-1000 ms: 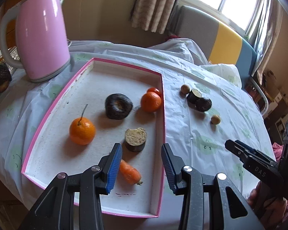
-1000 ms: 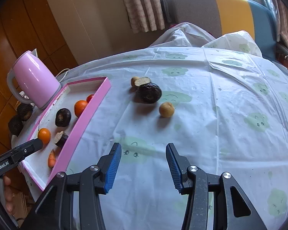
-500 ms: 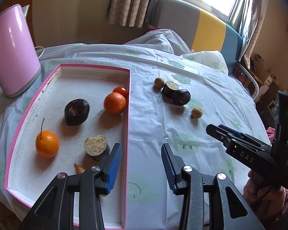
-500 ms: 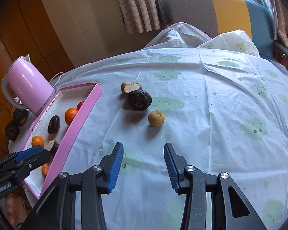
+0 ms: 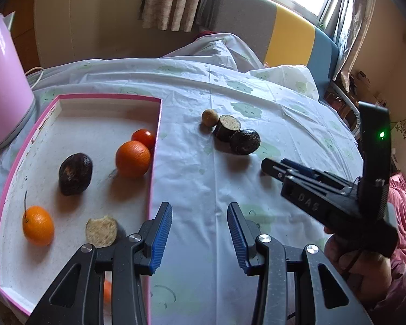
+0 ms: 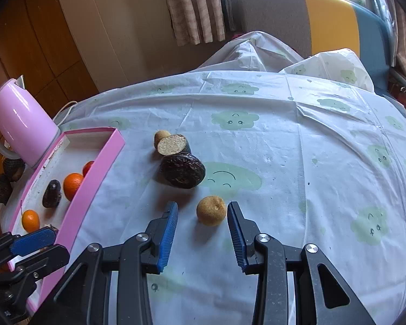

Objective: Organize fruits
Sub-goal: 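Grasp the small brown round fruit with the right tool while the left tool grasps the dark oval fruit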

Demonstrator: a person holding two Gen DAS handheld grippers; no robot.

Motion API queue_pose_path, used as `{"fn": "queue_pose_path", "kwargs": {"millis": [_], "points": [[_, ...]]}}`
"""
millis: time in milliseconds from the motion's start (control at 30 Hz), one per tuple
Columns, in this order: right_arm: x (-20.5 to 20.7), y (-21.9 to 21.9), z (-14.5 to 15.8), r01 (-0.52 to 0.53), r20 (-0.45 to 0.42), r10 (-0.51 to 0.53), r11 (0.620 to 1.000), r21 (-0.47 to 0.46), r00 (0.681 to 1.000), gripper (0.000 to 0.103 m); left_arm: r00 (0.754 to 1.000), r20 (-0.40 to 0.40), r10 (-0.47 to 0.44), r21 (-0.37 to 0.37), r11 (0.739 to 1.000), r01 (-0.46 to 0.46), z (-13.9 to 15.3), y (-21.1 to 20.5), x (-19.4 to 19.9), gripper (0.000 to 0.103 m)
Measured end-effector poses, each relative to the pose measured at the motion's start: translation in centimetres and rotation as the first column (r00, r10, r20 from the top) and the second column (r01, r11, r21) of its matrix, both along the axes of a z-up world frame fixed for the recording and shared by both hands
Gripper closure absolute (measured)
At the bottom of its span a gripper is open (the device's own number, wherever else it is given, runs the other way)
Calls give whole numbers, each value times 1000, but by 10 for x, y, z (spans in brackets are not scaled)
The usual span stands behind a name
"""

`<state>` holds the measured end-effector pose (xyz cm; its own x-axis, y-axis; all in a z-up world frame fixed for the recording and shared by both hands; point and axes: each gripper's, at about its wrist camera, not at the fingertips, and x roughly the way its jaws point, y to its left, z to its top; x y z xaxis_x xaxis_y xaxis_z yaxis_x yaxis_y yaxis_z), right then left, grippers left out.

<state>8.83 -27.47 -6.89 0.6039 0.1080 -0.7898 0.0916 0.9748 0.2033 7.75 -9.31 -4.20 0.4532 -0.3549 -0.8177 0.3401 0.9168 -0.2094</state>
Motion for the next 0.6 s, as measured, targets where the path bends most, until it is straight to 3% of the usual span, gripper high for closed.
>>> {"fn": "queue_pose_path", "kwargs": {"millis": [67, 600], "points": [[3, -1, -4, -2, -9, 2, 1000, -3, 1000, 81, 1000, -1, -2, -9, 1000, 2, 0, -5, 5, 60], [-16, -18, -2, 20, 12, -20, 1000, -8, 1000, 84, 996, -84, -30, -90, 996, 22, -11, -63, 61, 56]]}}
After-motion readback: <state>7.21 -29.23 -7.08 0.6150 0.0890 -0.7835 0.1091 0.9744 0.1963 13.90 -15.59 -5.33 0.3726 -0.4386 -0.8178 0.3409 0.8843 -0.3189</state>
